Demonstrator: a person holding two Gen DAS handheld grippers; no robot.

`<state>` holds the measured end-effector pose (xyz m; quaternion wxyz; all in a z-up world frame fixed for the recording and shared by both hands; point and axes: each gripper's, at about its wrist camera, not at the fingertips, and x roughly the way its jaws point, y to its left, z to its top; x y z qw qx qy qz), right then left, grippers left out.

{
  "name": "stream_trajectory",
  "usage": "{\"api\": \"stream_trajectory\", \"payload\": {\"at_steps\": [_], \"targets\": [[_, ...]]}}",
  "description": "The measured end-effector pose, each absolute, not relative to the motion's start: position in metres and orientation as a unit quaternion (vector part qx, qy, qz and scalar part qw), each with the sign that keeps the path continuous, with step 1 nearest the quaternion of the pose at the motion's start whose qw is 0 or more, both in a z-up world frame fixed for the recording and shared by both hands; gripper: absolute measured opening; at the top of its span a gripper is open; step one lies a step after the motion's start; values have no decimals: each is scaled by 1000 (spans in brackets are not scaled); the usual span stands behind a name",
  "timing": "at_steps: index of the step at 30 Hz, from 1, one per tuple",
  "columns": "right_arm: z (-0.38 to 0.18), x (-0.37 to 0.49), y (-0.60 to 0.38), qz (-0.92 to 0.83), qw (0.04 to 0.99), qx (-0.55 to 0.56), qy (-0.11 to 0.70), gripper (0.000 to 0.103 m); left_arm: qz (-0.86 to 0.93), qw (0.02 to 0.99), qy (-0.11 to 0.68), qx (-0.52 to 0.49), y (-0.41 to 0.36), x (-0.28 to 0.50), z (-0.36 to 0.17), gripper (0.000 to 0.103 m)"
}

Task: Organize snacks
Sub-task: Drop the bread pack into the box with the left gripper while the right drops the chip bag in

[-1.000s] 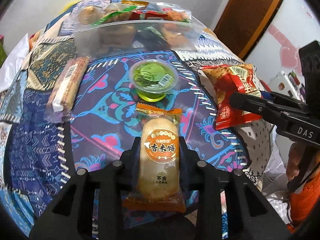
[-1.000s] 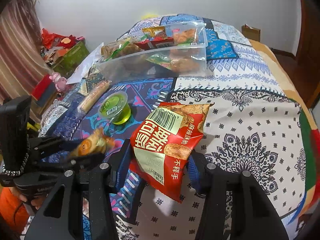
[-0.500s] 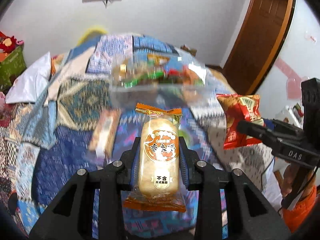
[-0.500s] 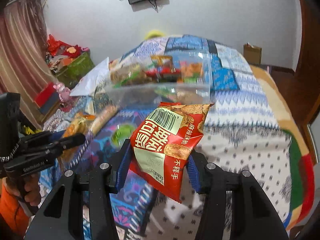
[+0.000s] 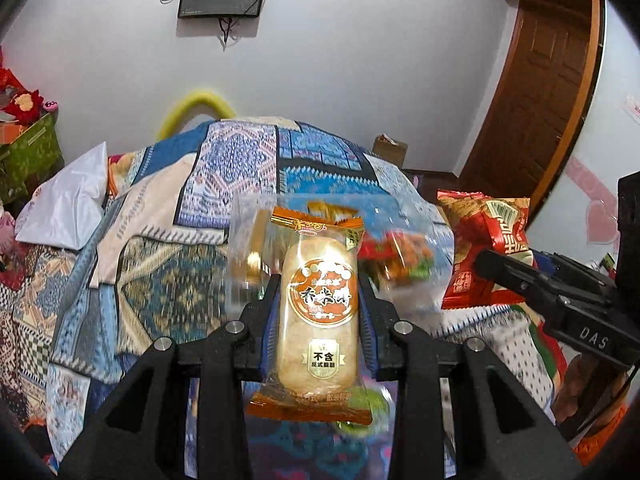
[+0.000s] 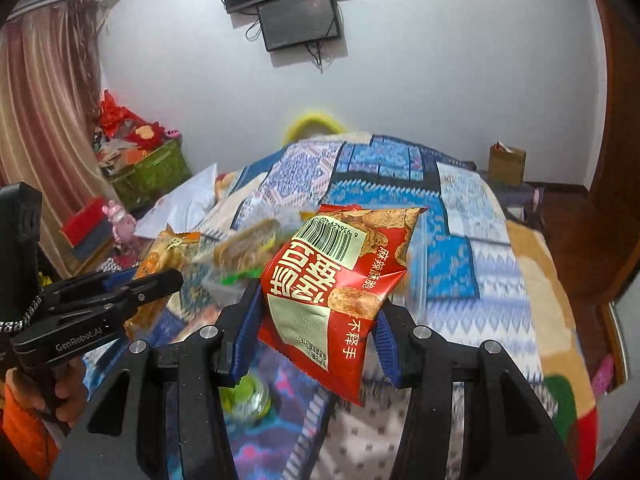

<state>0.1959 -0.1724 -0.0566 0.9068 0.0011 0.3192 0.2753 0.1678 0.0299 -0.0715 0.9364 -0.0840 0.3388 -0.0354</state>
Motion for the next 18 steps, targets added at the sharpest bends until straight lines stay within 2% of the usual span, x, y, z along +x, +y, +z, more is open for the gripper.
{"api": "stream_trajectory", "payload": {"at_steps": [18], "targets": [[-88, 290, -128, 276, 891, 3, 361, 47, -9, 920, 384, -81, 41, 291, -107, 34]]}}
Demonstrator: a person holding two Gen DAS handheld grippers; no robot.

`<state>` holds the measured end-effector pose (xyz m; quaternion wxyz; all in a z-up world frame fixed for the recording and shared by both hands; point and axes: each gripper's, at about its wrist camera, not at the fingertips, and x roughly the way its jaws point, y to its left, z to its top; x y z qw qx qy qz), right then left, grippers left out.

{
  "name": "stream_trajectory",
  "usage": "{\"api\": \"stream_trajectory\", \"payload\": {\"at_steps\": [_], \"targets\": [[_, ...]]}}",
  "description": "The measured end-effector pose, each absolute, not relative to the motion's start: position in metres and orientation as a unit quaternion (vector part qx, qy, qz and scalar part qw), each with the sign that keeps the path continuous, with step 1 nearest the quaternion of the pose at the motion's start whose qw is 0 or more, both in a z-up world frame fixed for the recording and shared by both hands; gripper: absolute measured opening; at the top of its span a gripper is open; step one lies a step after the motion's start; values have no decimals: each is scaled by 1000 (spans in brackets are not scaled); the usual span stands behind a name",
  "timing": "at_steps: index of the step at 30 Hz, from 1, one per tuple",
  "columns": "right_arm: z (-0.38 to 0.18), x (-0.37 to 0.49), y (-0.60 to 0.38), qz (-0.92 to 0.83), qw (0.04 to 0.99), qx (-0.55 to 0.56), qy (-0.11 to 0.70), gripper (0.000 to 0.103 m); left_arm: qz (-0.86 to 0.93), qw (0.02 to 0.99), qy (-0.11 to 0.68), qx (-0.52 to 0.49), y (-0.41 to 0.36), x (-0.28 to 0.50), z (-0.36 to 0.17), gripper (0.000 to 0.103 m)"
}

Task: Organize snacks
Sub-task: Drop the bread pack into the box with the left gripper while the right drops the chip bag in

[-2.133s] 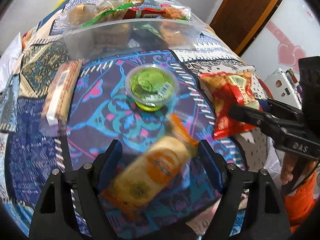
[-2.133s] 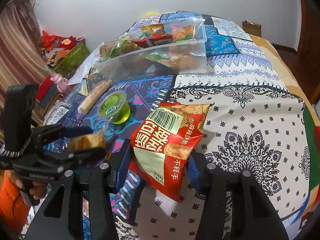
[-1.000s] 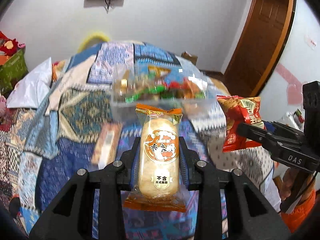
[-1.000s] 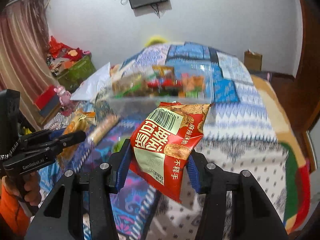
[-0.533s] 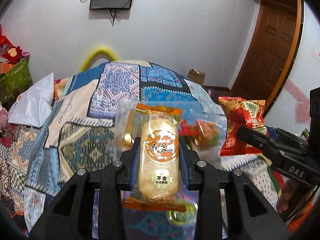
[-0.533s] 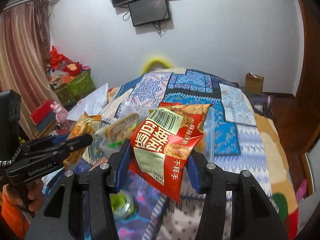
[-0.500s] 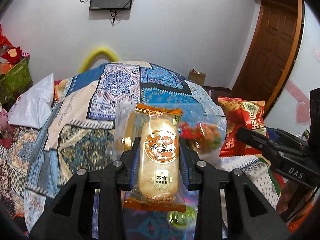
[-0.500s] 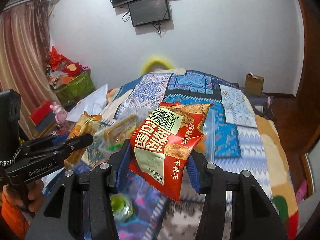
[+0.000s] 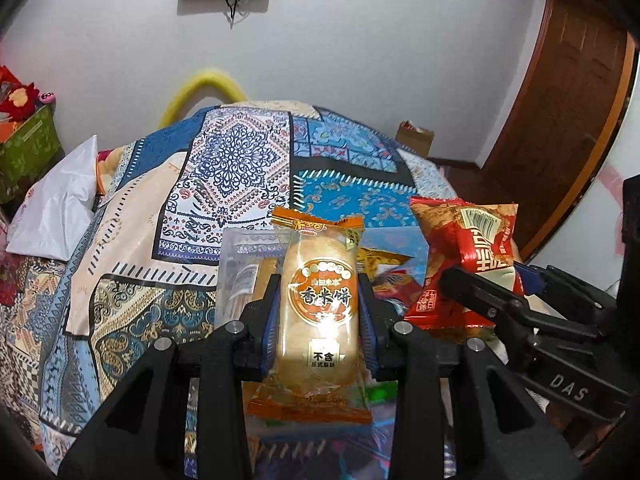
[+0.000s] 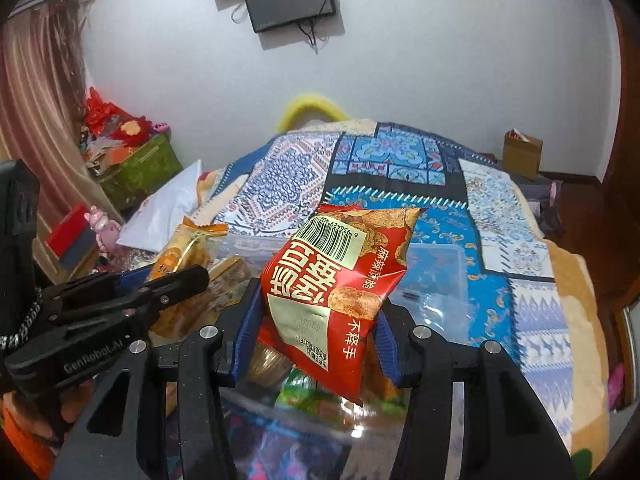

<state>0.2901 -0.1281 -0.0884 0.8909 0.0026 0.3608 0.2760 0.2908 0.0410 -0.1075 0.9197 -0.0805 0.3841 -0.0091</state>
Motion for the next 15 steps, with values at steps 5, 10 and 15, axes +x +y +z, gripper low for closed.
{"api": "stream_trajectory", "payload": {"at_steps": [5, 10, 15], "targets": [[-101, 300, -125, 274, 884, -7, 378, 48, -10, 907, 408, -102, 45, 311, -124, 35], [-101, 301, -128, 274, 883, -22, 381, 50, -7, 906, 411, -97, 43, 311, -129, 53], [-93, 299, -133, 267, 885, -28, 381, 58, -10, 914, 396, -90, 41, 299, -115, 59]]}}
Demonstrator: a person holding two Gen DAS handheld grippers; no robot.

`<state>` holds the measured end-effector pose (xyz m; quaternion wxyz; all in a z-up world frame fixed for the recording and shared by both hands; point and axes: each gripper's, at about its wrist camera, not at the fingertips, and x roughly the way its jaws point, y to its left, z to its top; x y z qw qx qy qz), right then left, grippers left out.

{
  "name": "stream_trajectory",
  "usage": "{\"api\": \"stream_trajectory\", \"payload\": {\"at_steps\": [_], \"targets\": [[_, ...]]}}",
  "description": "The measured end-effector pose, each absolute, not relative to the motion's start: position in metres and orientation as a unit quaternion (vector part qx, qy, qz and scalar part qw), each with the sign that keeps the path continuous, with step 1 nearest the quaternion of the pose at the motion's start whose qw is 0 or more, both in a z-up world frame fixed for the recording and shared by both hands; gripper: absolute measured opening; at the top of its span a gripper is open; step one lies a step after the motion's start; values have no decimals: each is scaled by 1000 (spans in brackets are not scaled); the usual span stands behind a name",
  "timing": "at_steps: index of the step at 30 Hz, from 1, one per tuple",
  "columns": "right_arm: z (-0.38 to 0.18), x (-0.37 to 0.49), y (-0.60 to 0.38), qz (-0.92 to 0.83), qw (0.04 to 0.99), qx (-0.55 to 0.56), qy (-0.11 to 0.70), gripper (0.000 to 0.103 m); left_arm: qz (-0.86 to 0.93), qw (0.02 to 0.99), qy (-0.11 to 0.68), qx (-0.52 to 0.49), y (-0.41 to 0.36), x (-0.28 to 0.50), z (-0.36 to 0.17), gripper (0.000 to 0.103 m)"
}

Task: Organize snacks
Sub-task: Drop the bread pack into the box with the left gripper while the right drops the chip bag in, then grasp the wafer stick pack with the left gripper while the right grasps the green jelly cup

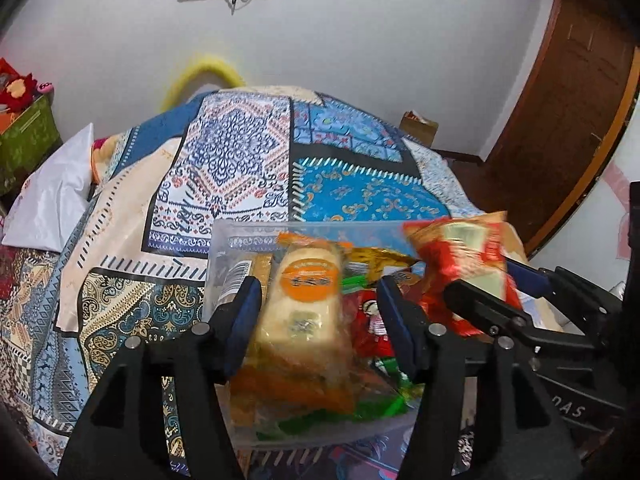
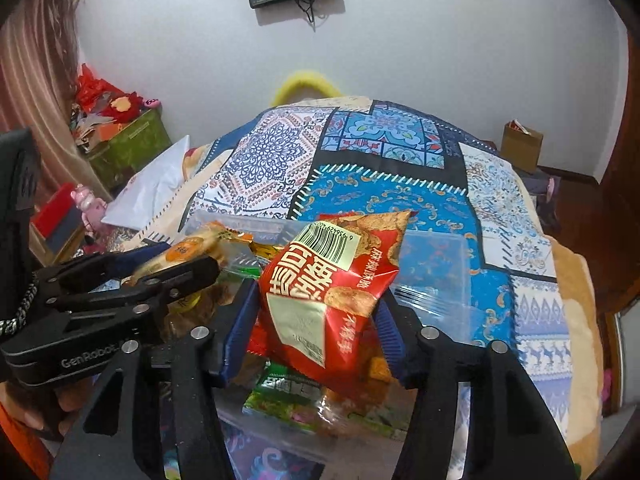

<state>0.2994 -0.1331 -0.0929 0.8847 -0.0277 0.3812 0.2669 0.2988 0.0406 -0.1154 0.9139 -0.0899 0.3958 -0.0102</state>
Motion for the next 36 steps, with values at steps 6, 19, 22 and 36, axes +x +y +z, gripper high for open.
{"api": "stream_trajectory", "payload": {"at_steps": [6, 19, 22, 36], "targets": [[-74, 282, -140, 264, 896, -38, 356, 62, -17, 925, 370, -90, 45, 271, -88, 59], [-68, 222, -140, 287, 894, -74, 337, 72, 12, 930, 362, -60, 75, 190, -82, 68], [-77, 207, -137, 291, 890, -88, 341, 73, 20, 920, 385, -65, 86, 175, -98, 68], [-150, 172, -110, 322, 835, -72, 441, 73, 44, 874, 471, -106, 113, 125, -180, 68]]}}
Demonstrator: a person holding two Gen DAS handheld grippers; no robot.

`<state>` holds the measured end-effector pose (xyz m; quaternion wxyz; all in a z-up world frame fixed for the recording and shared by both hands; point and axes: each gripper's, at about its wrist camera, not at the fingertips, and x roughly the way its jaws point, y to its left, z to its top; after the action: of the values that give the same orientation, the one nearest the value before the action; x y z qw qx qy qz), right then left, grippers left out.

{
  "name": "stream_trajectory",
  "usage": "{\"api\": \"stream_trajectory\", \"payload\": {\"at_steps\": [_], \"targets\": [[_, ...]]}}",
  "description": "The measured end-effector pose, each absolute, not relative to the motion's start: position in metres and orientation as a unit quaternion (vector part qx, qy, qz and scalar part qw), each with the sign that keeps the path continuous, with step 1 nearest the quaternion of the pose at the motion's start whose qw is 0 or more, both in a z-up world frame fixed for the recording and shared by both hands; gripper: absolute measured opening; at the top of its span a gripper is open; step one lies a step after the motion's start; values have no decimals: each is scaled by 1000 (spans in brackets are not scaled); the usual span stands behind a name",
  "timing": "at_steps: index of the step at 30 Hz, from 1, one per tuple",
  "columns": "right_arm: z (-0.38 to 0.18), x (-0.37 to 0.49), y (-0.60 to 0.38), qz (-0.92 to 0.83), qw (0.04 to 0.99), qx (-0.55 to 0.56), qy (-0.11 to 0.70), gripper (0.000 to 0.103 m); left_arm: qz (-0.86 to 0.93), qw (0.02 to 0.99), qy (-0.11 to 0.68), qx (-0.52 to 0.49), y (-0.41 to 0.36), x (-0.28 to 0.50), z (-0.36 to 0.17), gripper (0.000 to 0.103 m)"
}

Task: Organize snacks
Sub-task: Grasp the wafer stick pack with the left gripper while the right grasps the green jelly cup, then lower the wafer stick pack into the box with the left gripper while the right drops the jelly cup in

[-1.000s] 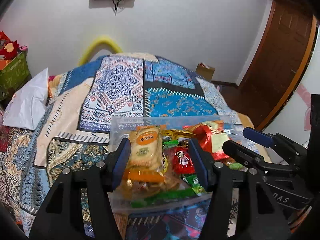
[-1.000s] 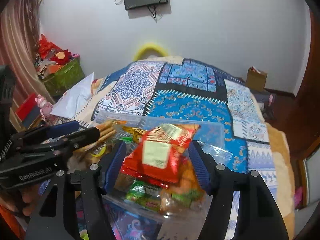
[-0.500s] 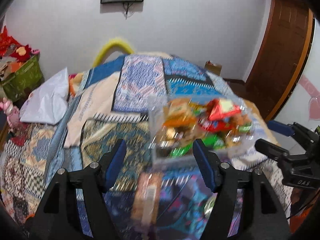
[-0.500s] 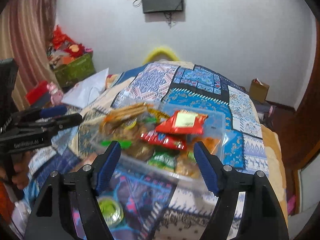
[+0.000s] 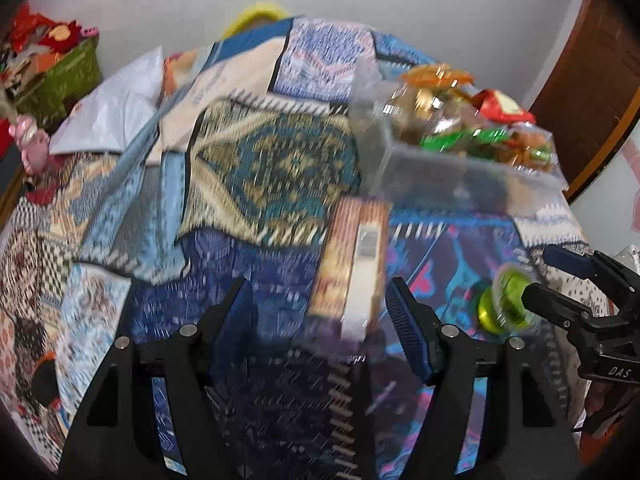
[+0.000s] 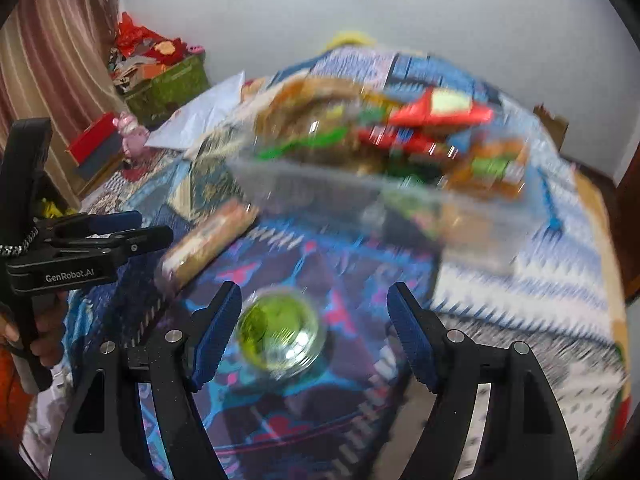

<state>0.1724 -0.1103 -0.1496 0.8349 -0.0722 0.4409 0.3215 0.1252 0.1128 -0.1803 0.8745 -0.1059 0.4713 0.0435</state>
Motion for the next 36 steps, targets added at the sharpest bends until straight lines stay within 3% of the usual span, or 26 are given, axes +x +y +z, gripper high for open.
{"api": "stream_trajectory", "payload": {"at_steps": [10, 11, 13, 18, 22, 36], "targets": [[-174, 164, -102, 332, 815, -72, 468, 72, 26, 864, 486, -129, 110, 125, -205, 68], [-174, 164, -102, 335, 815, -69, 467, 69, 22, 863, 487, -129, 109, 130, -206, 68], [-175, 164, -102, 348, 808, -65, 470, 53, 19, 863, 488, -128, 107, 139, -208, 68], [-173, 162, -103, 343, 814, -64, 464, 53, 13, 866, 486, -115, 98, 165, -213, 64], [-171, 167, -107, 336, 820, -60, 460, 53, 15, 866, 485, -120, 98, 176, -217, 49], [-142, 185, -136, 308, 850, -34, 426, 53, 27, 889, 447, -101, 92, 139, -179, 45]]}}
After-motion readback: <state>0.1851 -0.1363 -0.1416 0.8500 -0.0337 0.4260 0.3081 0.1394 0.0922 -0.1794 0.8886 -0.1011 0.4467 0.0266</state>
